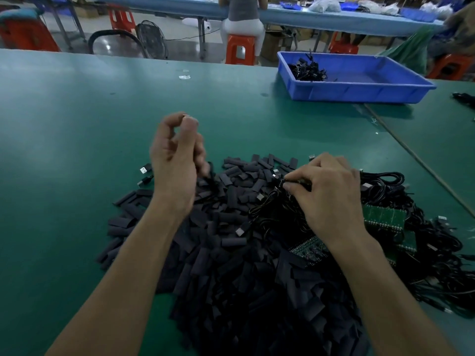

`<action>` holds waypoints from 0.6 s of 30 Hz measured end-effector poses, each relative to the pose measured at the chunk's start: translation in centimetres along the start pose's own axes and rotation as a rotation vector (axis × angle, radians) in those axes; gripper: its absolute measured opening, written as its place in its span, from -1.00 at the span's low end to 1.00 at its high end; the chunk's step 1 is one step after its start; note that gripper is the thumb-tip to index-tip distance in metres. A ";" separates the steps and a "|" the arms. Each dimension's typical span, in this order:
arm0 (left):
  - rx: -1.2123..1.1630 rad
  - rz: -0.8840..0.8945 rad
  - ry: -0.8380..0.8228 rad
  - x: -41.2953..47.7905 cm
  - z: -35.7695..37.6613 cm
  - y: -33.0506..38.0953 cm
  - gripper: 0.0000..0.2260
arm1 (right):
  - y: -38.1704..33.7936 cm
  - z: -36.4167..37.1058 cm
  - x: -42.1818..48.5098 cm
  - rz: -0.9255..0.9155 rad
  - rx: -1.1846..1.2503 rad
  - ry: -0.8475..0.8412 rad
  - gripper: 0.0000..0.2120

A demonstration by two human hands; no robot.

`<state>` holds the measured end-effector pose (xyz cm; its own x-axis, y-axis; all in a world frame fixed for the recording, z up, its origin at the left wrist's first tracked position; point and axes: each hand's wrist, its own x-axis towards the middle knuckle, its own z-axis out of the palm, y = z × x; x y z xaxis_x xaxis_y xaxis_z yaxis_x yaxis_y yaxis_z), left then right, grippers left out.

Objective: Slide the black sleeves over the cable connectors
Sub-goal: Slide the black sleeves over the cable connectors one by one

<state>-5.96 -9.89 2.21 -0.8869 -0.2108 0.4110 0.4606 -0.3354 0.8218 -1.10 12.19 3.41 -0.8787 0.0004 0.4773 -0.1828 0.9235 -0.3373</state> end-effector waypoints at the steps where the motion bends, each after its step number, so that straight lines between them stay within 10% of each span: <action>1: 0.143 0.135 -0.004 0.2 -0.5 0.4 -0.86 | -0.5 -0.1 -0.1 -0.010 -0.051 -0.034 -0.88; 5: 0.646 0.462 -0.109 -0.4 -2.2 0.7 -0.89 | -3.2 -0.1 -1.6 -0.069 -0.074 -0.124 -0.77; 10: 1.131 0.371 -0.286 -2.5 -3.7 -1.9 -0.68 | -5.5 1.4 -3.2 -0.188 0.070 -0.384 -0.77; 18: 0.964 -0.052 -0.443 -5.0 -3.9 -4.8 -0.58 | -3.2 3.9 -3.7 -0.187 0.032 -0.683 -0.72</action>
<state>-3.59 -10.81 -5.36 -0.9277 0.2017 0.3140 0.3717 0.5765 0.7277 1.04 7.70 -0.45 -0.9095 -0.4074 -0.0824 -0.3612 0.8727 -0.3284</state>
